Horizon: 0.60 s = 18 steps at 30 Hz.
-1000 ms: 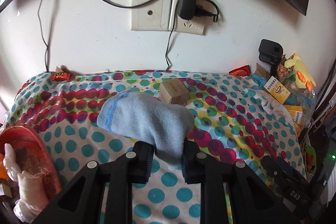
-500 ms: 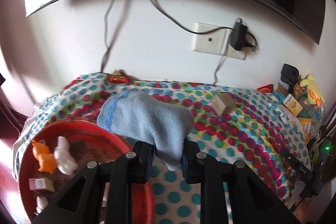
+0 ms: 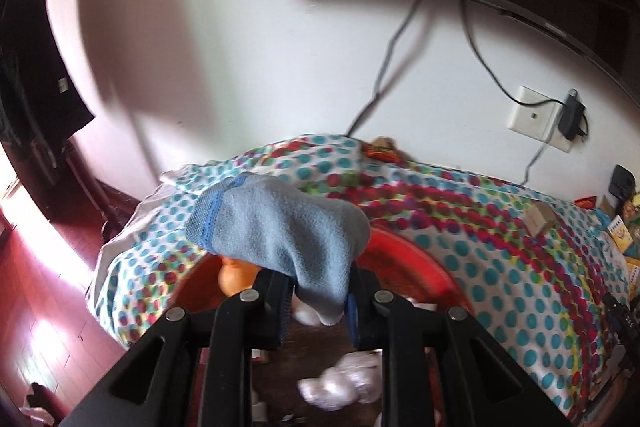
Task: Organize objects
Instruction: 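Carry the light blue sock into the red tray and release it with the left gripper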
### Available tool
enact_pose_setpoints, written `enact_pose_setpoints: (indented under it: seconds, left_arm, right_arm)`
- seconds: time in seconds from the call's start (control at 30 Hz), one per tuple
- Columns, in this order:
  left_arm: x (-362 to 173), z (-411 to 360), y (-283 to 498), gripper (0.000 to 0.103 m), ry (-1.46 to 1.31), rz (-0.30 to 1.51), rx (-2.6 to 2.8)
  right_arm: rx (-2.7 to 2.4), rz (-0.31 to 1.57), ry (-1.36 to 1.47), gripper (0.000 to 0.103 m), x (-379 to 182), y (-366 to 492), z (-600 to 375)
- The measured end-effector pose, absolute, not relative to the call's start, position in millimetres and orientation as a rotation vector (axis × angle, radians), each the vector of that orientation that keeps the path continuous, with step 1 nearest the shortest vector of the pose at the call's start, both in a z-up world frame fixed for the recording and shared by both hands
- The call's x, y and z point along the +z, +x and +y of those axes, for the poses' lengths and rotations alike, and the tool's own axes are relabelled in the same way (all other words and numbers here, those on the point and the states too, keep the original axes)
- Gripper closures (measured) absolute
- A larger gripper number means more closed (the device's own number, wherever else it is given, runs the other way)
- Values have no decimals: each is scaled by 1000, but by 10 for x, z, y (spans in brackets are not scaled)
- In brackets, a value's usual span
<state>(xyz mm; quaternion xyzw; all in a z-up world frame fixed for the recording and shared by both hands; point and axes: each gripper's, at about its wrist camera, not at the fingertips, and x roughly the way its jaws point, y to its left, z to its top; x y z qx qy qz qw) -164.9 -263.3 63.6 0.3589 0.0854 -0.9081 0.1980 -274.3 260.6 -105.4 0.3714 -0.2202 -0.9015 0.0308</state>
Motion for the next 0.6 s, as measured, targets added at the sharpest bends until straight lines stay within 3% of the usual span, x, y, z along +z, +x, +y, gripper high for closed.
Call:
enact_pose_setpoints:
  seconds: [0.33, 0.6]
  left_arm:
    - [398, -3209, -1054, 82, 1038, 266, -2437]
    - [128, -3203, -1040, 82, 1101, 329, -2437]
  right_arm:
    - [-2765, -664, 1147, 0, -1056, -2730, 2546]
    - [-2764, -664, 1148, 0, -1051, -2724, 2544]
